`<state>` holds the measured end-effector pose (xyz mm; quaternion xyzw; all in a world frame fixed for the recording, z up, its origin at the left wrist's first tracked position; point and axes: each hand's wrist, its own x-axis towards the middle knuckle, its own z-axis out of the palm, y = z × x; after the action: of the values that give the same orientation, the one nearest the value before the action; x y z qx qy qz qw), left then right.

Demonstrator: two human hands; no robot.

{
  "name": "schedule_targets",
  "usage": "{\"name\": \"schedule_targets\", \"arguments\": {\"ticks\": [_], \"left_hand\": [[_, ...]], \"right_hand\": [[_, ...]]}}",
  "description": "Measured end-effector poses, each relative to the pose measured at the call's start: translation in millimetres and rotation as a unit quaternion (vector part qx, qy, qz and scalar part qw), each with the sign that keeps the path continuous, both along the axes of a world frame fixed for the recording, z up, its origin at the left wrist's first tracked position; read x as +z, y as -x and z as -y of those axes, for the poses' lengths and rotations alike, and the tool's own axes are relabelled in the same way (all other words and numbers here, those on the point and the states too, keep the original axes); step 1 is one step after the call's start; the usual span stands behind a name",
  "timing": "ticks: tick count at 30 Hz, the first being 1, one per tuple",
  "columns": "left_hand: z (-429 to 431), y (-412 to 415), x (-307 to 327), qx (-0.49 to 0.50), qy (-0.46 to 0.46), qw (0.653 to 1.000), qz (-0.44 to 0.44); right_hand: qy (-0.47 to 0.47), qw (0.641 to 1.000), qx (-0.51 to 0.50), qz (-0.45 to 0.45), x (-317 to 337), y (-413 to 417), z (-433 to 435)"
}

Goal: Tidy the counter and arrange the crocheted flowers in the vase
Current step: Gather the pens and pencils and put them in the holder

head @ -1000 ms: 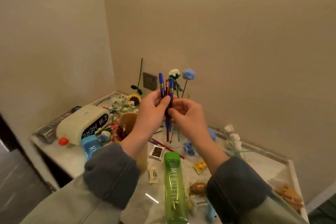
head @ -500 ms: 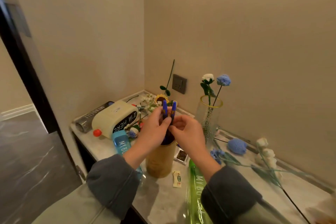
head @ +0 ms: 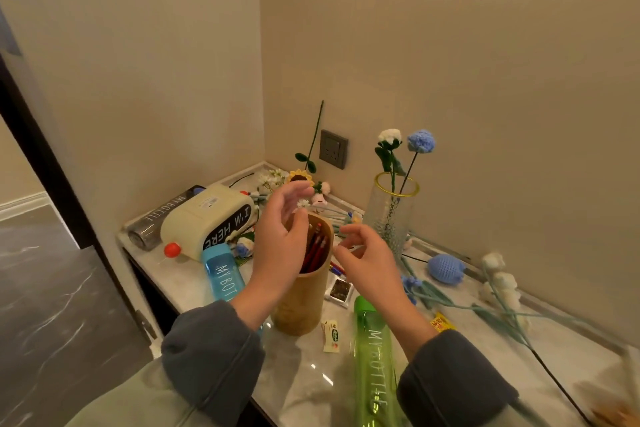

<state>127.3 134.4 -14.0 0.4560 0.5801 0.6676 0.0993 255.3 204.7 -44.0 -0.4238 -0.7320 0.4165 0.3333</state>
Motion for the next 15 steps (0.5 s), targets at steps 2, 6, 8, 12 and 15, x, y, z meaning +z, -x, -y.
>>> {"name": "schedule_targets", "arguments": {"ticks": [2,6,8,12,15], "left_hand": [[0,4,-7,0.056,0.005,0.998,-0.007],[2,15,-35,0.119,0.049,0.99,0.055],[2,16,-49,0.098,0.107,0.983,0.111],[0,14,-65,0.028,0.229,0.958,0.169],[-3,13,-63,0.016,0.275,0.946,0.172]], "right_hand": [[0.046,0.997,0.042,0.051,-2,2,1],[0.098,0.986,0.092,0.099,-5,11,10],[0.115,0.981,0.098,0.12,-6,16,13],[0.153,0.976,0.096,0.12,-9,25,14],[0.176,0.975,0.078,0.113,-10,33,14]]}}
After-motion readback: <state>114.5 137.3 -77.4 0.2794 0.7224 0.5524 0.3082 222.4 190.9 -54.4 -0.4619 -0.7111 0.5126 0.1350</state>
